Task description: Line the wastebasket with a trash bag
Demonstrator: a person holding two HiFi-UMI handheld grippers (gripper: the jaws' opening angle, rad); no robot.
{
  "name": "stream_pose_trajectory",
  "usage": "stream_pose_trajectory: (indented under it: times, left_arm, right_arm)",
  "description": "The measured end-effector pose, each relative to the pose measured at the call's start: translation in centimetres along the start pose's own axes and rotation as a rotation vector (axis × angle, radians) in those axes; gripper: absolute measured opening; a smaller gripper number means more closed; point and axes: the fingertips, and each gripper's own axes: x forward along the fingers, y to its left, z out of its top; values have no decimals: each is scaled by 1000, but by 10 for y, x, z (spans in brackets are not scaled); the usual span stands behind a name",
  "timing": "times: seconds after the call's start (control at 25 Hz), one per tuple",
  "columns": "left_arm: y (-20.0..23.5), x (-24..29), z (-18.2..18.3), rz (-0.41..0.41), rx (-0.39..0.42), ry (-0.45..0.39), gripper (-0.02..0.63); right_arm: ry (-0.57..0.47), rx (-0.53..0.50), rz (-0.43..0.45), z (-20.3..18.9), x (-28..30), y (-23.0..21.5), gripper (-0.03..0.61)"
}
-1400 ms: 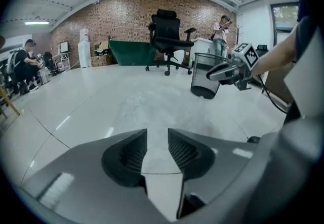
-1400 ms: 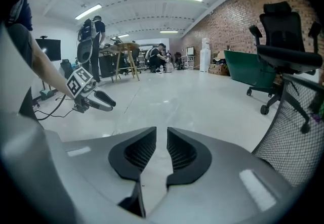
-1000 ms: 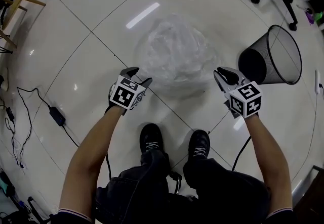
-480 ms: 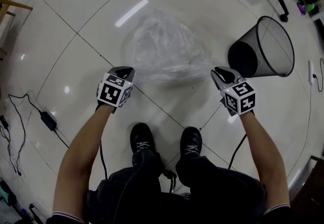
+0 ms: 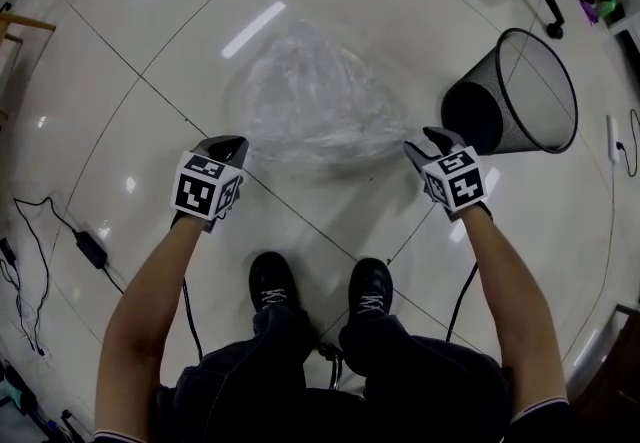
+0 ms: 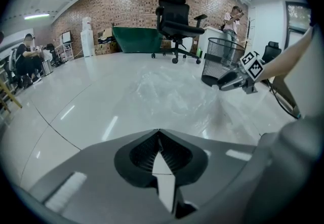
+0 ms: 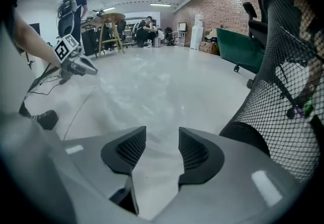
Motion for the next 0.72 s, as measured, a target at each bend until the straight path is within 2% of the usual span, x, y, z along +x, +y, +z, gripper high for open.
stream_pose_trajectory:
  times: [0.24,0.28,0.36,0.44,0.72]
  left_arm:
    - [-2,3,2,-3,-3,5,12]
    - [-3,3,3,-4,-2,5,12]
    - [-4,2,4,-5,1,2,12]
    - [-5,1,8,-1,-1,-5,12]
    - [-12,-28,28,12,15,-39,12]
  right_arm:
    - [23,-18,31,2,18,-2,178]
    - [22,-21,31,3,20,-1,153]
    - [16,-33,29,7,21,0,58]
    - [7,-46,31,12,18,0,2]
    - [-93,-47,61,50,-22,12,2]
